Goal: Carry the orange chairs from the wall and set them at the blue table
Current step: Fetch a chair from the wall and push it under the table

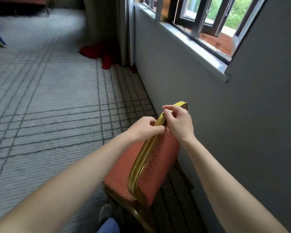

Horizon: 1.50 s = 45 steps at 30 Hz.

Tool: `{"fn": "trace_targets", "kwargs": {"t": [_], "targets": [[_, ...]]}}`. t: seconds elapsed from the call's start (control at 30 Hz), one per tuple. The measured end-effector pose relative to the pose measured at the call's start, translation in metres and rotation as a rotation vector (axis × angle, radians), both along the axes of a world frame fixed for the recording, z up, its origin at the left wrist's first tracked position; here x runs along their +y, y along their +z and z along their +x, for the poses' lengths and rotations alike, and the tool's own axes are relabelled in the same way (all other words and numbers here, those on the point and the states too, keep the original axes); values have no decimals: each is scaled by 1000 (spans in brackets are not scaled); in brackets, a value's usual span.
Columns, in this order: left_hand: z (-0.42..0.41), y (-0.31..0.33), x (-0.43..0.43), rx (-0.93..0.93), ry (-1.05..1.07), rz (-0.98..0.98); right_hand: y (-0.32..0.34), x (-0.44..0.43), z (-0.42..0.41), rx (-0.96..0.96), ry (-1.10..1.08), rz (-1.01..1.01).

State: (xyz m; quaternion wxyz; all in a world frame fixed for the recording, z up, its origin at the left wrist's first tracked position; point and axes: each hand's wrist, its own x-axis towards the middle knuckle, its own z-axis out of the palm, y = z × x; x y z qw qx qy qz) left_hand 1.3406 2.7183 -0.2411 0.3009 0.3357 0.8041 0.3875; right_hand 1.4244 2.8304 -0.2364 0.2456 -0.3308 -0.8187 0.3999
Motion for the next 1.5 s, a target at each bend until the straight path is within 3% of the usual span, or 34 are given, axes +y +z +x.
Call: {"fn": "trace_targets", "kwargs": {"t": [0.27, 0.4, 0.7, 1.03, 1.27, 1.5], "targets": [[-12, 7, -13, 477, 389, -268, 6, -2, -67, 13, 181, 5], [-35, -5, -18, 601, 479, -209, 0, -11, -97, 30, 211, -5], [-101, -12, -49, 572, 526, -173, -5, -33, -145, -127, 377, 243], [-122, -13, -57, 577, 533, -128, 3, -32, -165, -279, 369, 435], [-124, -14, -59, 580, 561, -107, 2, -30, -168, -255, 399, 421], [-125, -10, -57, 679, 623, -176, -10, -17, -178, -201, 470, 588]]}}
